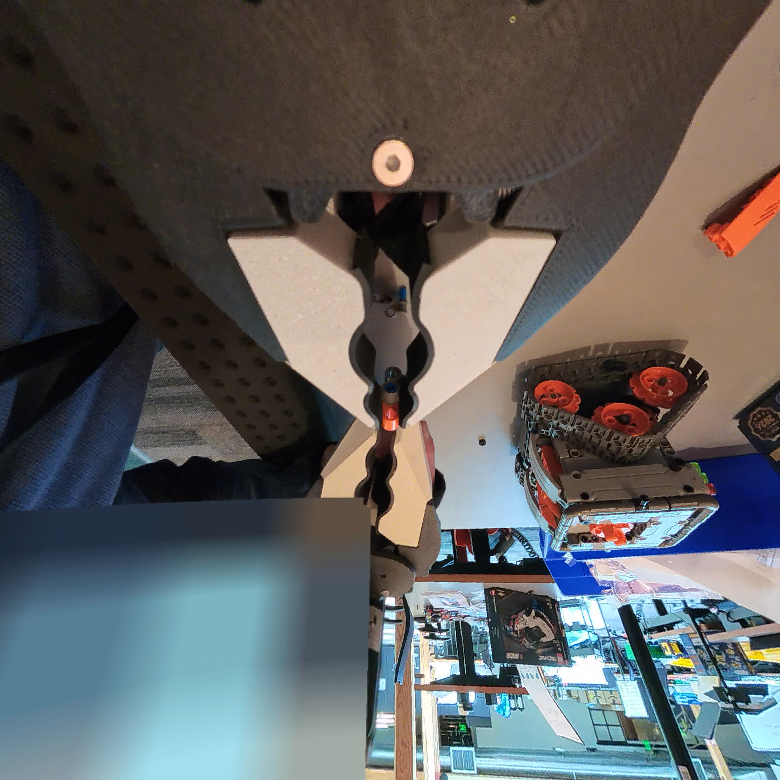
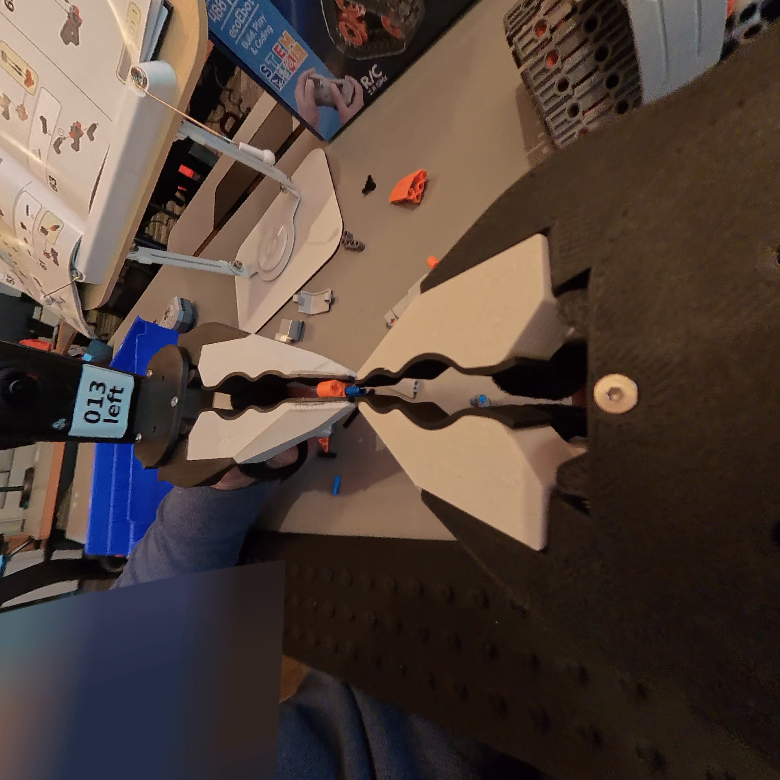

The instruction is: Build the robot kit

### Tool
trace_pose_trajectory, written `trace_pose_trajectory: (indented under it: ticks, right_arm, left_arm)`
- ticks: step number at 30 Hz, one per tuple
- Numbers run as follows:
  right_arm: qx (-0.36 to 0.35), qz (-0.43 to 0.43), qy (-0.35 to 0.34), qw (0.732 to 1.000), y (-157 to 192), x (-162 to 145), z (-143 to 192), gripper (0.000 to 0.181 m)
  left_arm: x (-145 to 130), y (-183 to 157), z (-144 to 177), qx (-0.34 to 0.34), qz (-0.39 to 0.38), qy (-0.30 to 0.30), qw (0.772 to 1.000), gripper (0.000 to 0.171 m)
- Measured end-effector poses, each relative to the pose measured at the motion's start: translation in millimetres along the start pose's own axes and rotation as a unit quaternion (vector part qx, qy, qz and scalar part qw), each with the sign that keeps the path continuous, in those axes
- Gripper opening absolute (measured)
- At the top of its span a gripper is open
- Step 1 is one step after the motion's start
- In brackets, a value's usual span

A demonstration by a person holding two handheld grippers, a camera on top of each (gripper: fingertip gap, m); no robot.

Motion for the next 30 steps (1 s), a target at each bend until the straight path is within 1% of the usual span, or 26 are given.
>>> trace_pose_trajectory:
  ticks: [4,9,12,14,21,24,25,28,30]
  right_arm:
    - [-0.014,0.018,0.023,0.999,0,-2,-1,0.001]
    - [-0.014,0.004,0.012,1.0,-5,-2,5,0.0]
    - [-0.005,0.001,0.011,1.0,-6,-3,7,0.0]
    - [0.003,0.0,0.012,1.0,-5,-4,6,0.0]
    - [0.014,0.005,0.024,1.0,-3,-7,3,0.001]
    - [0.014,-0.004,0.029,0.999,-3,-8,1,0.001]
    - [0.017,-0.006,0.039,0.999,-3,-11,1,0.003]
    - [0.015,-0.008,0.097,0.995,-8,-22,3,0.021]
    - [0.031,-0.001,0.155,0.987,-5,-36,0,0.023]
  left_arm:
    - [-1,1,0,0.013,-0.019,0.023,0.999,0.006]
    - [1,2,5,0.042,-0.049,0.059,0.996,0.023]
    - [-1,0,5,0.047,-0.063,0.072,0.994,0.021]
    - [-1,0,4,0.053,-0.069,0.078,0.993,0.014]
    - [-6,-3,2,0.054,-0.081,0.093,0.991,0.014]
    - [-8,-1,3,0.049,-0.07,0.097,0.992,0.013]
    - [-10,-1,4,0.049,-0.068,0.107,0.991,0.013]
    - [-20,-3,5,0.04,-0.07,0.162,0.983,0.013]
    - [-29,-4,3,0.039,-0.068,0.209,0.975,0.013]
Point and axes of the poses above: each gripper's, where its closed fingertips meet, z back along the fingers, x out of its top, y = z × x across the jaws, the point moved 8 cm from there along z, back along the fingers, and after that the axes turned 3 degrees about -y, right-handed, at the moved point
